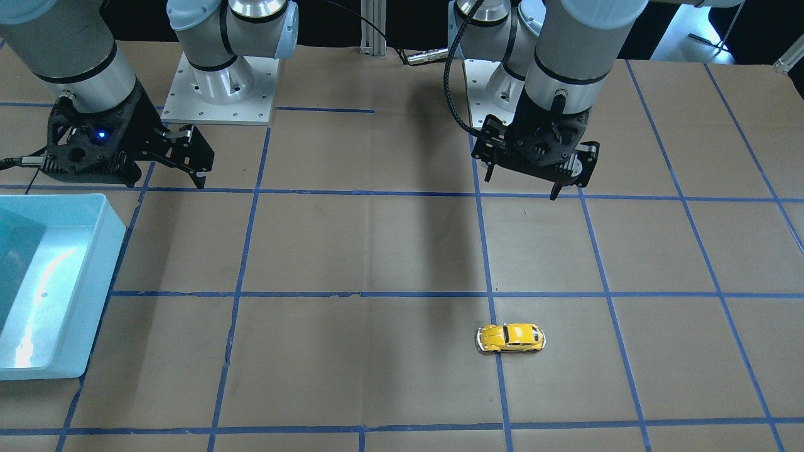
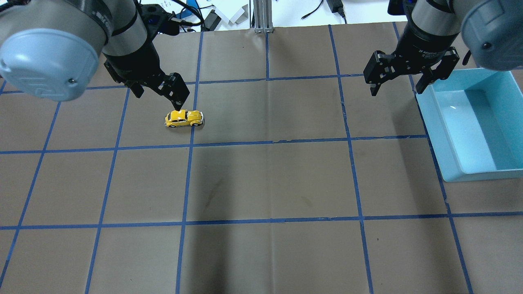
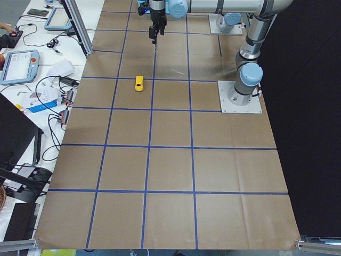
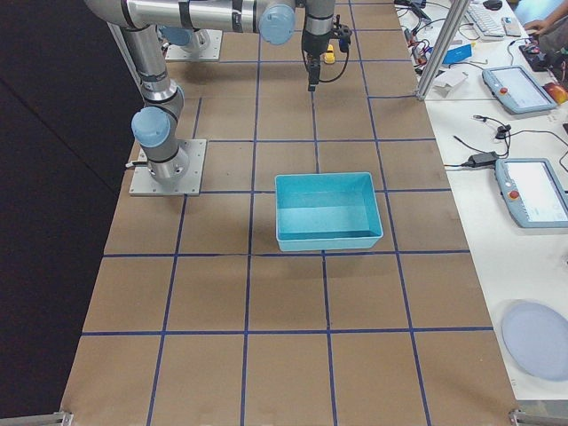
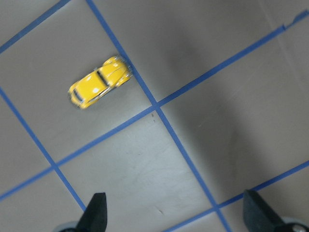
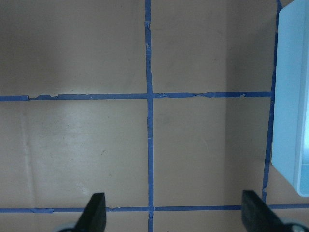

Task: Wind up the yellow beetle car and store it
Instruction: 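Open the left gripper, releasing the car to roll forward, and lift away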

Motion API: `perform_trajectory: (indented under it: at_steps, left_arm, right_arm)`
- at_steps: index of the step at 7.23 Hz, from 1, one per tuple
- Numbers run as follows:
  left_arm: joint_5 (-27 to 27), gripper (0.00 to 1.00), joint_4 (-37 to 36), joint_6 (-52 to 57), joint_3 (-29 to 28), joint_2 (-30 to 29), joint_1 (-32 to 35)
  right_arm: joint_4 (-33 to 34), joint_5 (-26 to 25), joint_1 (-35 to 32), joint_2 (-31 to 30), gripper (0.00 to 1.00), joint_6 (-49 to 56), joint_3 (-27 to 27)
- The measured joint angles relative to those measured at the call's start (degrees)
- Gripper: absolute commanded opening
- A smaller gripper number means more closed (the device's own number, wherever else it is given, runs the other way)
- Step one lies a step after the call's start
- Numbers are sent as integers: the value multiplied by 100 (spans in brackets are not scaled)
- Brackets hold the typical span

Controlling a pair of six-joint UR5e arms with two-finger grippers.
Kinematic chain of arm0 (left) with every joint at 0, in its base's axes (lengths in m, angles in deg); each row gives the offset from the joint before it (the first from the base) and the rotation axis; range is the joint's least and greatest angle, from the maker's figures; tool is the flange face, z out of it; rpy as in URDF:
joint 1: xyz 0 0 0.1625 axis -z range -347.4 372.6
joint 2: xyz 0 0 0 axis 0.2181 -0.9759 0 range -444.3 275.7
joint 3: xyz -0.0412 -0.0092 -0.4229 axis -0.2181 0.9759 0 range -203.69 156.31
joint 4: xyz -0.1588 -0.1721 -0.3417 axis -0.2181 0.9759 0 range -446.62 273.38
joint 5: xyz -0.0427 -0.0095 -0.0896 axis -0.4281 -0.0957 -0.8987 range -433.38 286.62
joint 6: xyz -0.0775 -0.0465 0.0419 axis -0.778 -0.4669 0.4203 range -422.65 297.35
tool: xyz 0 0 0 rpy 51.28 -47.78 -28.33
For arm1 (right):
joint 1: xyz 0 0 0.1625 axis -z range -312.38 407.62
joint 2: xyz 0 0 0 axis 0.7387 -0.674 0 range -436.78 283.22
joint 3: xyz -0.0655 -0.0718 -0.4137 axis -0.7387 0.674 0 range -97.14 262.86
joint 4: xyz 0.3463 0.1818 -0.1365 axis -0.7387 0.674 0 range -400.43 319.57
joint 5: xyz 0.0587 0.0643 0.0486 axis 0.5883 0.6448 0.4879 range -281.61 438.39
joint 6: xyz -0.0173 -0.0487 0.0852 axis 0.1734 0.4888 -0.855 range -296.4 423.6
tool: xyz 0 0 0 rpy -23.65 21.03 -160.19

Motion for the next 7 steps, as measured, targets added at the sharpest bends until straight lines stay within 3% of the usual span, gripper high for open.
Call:
perform_trajectory:
  at_steps: [3, 7]
  left_arm:
    - [-153, 100, 956, -1199, -970, -297, -79]
    - [-233, 100, 1118, -1328, -923, -247, -90]
  right_arm:
    - [0, 0, 1, 0, 100, 0, 0]
    - [-1, -2, 3, 0, 100, 0, 0]
